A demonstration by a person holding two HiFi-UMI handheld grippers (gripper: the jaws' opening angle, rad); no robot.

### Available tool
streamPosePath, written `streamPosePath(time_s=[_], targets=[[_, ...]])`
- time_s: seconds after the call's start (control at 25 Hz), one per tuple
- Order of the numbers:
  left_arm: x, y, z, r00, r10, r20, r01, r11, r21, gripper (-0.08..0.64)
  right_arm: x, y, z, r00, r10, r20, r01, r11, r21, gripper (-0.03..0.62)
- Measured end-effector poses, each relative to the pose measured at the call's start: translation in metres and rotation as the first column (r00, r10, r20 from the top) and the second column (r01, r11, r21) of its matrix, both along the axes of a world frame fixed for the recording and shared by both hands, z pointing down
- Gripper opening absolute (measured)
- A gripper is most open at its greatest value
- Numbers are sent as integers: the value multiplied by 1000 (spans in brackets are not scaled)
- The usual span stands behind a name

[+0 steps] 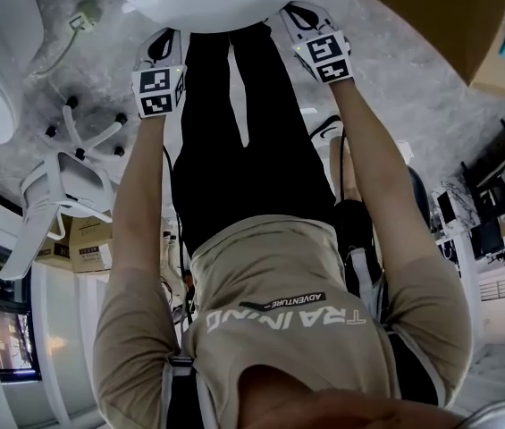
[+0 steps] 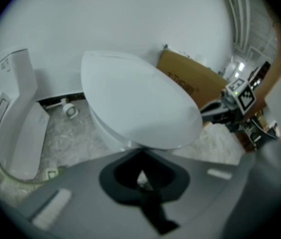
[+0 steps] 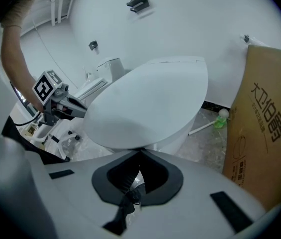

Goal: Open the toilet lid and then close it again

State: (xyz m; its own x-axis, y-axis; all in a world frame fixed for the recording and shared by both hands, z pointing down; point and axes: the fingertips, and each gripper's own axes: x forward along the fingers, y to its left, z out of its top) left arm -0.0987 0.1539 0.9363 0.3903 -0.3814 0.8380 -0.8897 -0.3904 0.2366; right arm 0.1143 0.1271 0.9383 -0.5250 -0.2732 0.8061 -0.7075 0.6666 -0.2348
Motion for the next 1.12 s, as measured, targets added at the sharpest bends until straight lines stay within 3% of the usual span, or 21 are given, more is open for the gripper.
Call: streamPosePath(time_s=[0.16,0.6,1.12], targets=[[-1,1,-1,999,46,29,-46,999,3,5,0,1,-4,998,-58,-32,58,998,25,12],[8,1,-26,985,169,17,-170,984,60,5,4,1,-29,995,-98,15,97,994,57,12],[3,-3,-71,993,122,1,-121,990,71,5,-1,-3,-75,985,-165,53,162,985,64,12]])
